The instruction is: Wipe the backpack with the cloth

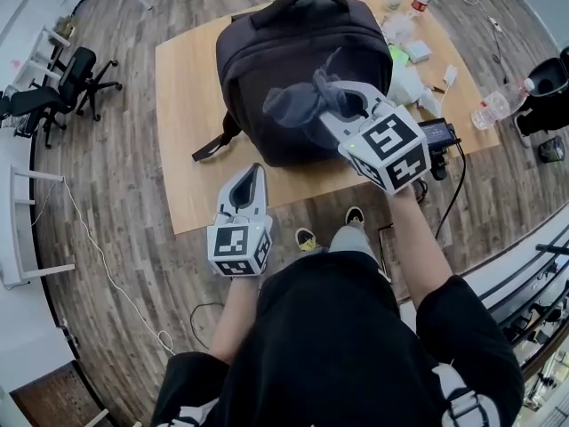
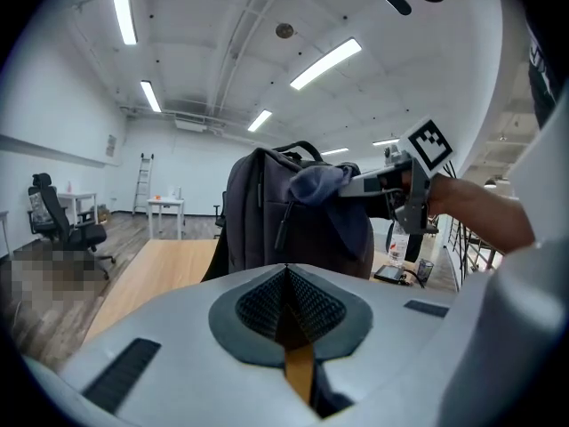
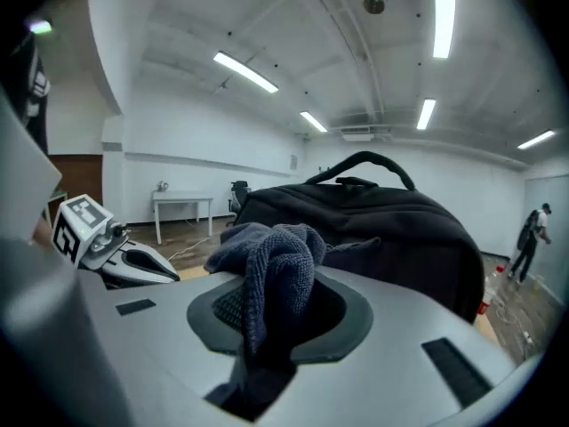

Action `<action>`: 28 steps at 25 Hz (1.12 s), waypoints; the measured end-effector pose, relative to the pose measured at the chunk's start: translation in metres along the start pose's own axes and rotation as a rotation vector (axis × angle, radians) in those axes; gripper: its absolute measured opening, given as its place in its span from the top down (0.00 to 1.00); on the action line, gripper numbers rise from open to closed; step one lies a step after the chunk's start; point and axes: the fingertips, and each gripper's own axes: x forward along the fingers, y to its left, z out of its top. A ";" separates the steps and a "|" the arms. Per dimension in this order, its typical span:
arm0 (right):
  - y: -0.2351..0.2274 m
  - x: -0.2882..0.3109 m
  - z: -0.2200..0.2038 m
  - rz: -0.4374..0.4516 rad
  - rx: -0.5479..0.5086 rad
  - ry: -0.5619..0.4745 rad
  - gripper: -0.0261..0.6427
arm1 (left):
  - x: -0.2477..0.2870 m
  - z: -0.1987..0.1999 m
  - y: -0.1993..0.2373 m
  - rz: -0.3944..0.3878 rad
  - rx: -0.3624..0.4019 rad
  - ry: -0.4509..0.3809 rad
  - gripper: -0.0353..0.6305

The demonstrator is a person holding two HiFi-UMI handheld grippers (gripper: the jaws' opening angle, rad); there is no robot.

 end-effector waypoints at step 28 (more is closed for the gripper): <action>-0.027 -0.052 -0.091 -0.154 -0.049 0.044 0.83 | 0.015 -0.001 -0.003 -0.023 0.009 0.009 0.92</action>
